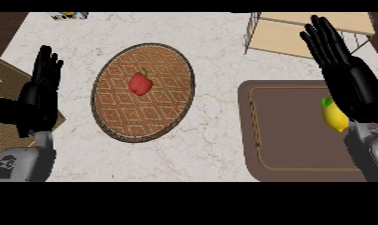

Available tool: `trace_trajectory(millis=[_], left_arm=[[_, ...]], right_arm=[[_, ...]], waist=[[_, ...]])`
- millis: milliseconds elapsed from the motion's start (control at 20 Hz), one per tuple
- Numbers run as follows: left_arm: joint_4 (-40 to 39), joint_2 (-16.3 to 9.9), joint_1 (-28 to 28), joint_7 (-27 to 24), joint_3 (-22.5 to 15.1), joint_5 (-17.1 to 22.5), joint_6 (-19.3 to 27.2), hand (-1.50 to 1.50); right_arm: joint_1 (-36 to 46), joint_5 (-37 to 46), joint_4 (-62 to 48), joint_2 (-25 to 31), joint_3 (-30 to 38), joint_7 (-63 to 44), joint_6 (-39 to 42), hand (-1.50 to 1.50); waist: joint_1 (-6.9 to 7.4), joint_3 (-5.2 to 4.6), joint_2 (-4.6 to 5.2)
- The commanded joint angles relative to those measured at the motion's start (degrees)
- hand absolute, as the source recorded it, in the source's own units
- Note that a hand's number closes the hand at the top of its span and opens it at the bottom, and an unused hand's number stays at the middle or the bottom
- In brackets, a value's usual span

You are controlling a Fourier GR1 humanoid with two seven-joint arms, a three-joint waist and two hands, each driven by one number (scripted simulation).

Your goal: Pick the lemon from the tray and place it in the tiered shelf

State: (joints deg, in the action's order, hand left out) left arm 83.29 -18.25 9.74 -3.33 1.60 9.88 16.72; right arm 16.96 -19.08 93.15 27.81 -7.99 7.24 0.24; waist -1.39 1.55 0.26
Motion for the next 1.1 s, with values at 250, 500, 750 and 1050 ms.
trace_trajectory(millis=[250,500,750,1050], left_arm=[[-5.36,-6.54,-7.47,5.42,-0.35,1.02,-9.08,0.00],[-4.53,-5.86,-9.30,6.15,-1.32,2.59,-11.17,0.00],[-1.76,-6.48,-11.76,6.86,-1.05,3.68,-13.81,0.00],[-3.67,-6.72,-10.66,6.79,-0.51,2.97,-13.22,0.00]], right_arm=[[0.48,14.08,-8.62,-0.86,5.54,-1.59,-19.22,1.50],[-6.21,29.90,-15.83,1.36,10.38,-7.27,-42.50,-1.50],[-9.86,44.80,-6.97,-8.08,-4.14,-22.12,-49.99,-1.50],[-8.46,63.17,-10.94,-1.81,-1.71,-42.90,-43.46,-1.50]], waist=[[2.26,-1.63,0.02],[1.45,-1.79,0.04],[1.67,-1.74,-0.60],[1.15,-2.16,-0.53]])
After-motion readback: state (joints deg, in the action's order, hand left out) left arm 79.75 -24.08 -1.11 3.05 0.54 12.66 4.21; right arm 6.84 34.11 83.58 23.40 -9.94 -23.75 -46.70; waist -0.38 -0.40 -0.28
